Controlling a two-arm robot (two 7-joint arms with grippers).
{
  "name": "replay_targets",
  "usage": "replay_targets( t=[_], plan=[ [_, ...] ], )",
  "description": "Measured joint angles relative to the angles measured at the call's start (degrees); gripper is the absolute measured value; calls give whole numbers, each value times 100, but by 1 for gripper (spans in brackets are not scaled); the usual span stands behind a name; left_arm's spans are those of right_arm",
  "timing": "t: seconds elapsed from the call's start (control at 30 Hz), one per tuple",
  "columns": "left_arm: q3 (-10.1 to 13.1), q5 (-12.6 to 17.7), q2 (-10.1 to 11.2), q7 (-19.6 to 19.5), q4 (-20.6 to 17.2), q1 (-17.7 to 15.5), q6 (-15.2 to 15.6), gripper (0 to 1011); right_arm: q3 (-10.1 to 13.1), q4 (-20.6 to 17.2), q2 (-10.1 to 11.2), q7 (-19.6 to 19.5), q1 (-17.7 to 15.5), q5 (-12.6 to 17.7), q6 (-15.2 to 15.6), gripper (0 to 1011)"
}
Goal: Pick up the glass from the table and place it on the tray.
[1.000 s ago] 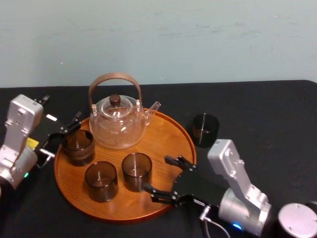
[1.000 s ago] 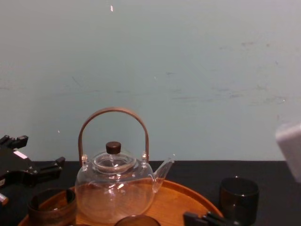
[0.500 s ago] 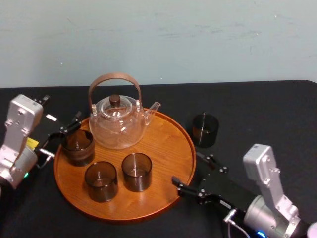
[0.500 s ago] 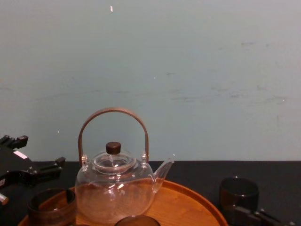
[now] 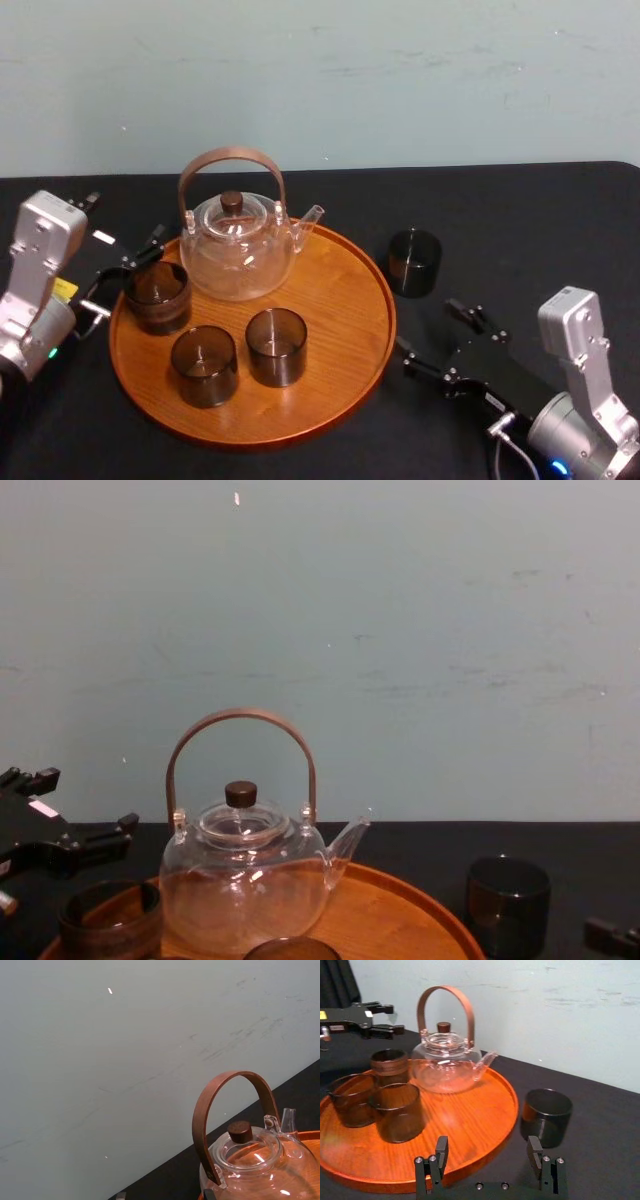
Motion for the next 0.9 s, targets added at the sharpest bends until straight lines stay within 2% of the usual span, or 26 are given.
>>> replay_targets(
  t=[0.17, 0.33, 0.57, 0.87, 0.9],
  plan=[
    [0, 0, 0, 0, 0, 0, 0, 1001, 114, 52, -39, -30, -9, -28, 0, 1002],
    [0, 0, 0, 0, 0, 0, 0, 1001, 257, 262, -108, 5, 112, 13, 17, 1002],
    [0, 0, 0, 0, 0, 0, 0, 1001, 287, 702, -167, 180, 554, 78, 123, 1002],
    [0, 0, 0, 0, 0, 0, 0, 1001, 102, 1443, -274, 416, 1292, 75, 252, 1002],
    [0, 0, 0, 0, 0, 0, 0, 1001, 102, 1443, -274, 416, 1292, 75, 252, 1002]
  ],
)
